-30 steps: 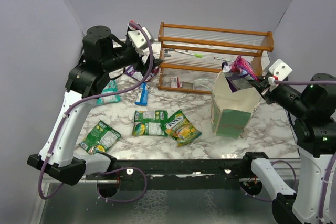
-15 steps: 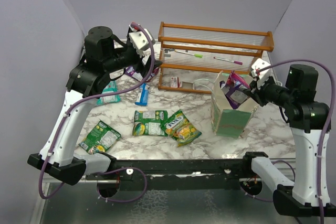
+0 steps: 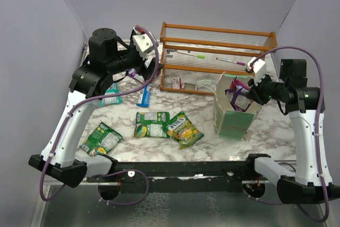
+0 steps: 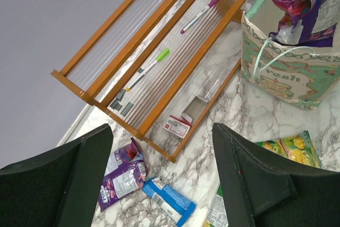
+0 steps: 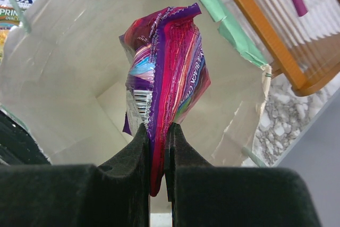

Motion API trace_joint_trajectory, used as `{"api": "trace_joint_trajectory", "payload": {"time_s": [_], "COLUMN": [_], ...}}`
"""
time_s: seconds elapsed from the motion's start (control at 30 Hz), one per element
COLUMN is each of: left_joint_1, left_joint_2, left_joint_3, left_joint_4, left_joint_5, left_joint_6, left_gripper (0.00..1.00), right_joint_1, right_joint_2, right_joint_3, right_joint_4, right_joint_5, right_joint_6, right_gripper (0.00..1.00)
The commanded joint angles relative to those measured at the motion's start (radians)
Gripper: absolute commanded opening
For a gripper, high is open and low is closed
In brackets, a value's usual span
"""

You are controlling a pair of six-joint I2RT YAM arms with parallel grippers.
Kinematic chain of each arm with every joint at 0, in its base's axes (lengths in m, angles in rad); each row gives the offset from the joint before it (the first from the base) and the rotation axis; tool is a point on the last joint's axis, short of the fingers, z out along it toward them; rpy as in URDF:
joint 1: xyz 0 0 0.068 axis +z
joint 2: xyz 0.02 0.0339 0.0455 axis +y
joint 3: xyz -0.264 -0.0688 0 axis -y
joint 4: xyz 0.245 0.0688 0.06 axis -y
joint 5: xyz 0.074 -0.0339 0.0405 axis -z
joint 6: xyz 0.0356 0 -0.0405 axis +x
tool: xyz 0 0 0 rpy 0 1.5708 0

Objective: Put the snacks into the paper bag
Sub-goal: Place the snack in the paper bag.

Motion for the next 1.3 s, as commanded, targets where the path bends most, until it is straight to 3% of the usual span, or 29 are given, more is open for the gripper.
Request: {"api": "trace_joint_trajectory", "payload": {"time_s": [0.0, 0.5, 0.83, 1.0, 1.27], "left_joint_1": [0.006, 0.007, 0.009, 0.01, 0.013], "left_joint_2": [-0.014, -0.015, -0.008, -0.01, -0.012], "left_joint_3": [-0.01, -0.019, -0.038, -0.056, -0.084], "left_joint_4": [0.001, 0.004, 0.016, 0.021, 0.035], "left_joint_5": [0.001, 0.014, -0.007, -0.023, -0.08], "left_joint_6": [0.017, 0.017, 0.036, 0.045, 0.073], "left_gripper": [0.79, 0.79, 0.79, 0.79, 0.79], "right_joint_1": [-0.006, -0.006, 0.022, 0.053, 0.064], "right_joint_2": [0.037, 0.062, 0.1, 0.11, 0.121], "right_joint_3": [0.04, 0.027, -0.044, -0.092, -0.094], "right_joint_4": [-0.052, -0.17, -0.113, -0.064, -0.039], "right_joint_5": [0.014, -0.006, -0.044, 0.025, 0.042], "right_joint_6": [-0.041, -0.158, -0.125, -0.09, -0.075], "right_gripper": [0.01, 0.05, 0.04, 0.04, 0.24]}}
